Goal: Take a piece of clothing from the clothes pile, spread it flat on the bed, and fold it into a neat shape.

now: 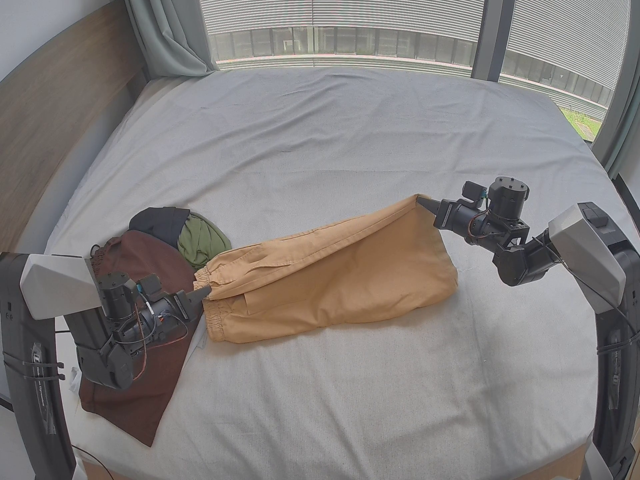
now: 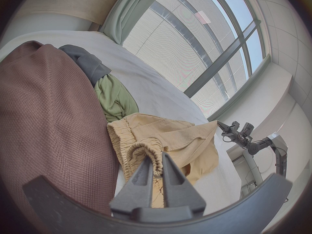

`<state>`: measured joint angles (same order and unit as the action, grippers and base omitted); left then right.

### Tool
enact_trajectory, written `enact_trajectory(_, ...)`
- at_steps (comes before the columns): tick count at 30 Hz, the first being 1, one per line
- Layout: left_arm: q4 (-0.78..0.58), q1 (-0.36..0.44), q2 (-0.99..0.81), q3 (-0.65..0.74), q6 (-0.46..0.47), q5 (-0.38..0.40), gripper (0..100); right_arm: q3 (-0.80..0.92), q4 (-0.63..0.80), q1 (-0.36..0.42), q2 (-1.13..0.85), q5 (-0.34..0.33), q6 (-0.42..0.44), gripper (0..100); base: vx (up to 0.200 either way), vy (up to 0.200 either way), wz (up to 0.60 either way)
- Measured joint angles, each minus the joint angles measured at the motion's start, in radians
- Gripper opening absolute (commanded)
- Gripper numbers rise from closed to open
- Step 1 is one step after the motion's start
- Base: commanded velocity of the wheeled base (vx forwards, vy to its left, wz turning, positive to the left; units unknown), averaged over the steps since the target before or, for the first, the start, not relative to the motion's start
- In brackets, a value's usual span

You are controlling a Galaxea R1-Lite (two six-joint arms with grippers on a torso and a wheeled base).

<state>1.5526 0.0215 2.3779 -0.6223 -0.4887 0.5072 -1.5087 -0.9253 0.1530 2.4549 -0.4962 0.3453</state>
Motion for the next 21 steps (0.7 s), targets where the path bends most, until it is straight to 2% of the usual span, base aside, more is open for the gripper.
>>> enact_trajectory(3, 0.000, -0.003, 0.003, -0.003, 0.000, 0.000, 100, -0.013, 0.006, 0.001, 0.011, 0.000, 0.000, 0, 0.000, 0.000, 0.00)
enact_trajectory(4, 0.000, -0.003, 0.003, -0.004, 0.000, 0.000, 100, -0.017, 0.006, 0.001, 0.014, 0.000, 0.000, 100, 0.000, 0.000, 0.00)
enact_trajectory(21, 0.000, -0.010, 0.001, -0.018, -0.011, -0.003, 100, -0.014, 0.006, 0.004, 0.027, 0.002, 0.000, 100, 0.000, 0.000, 0.00)
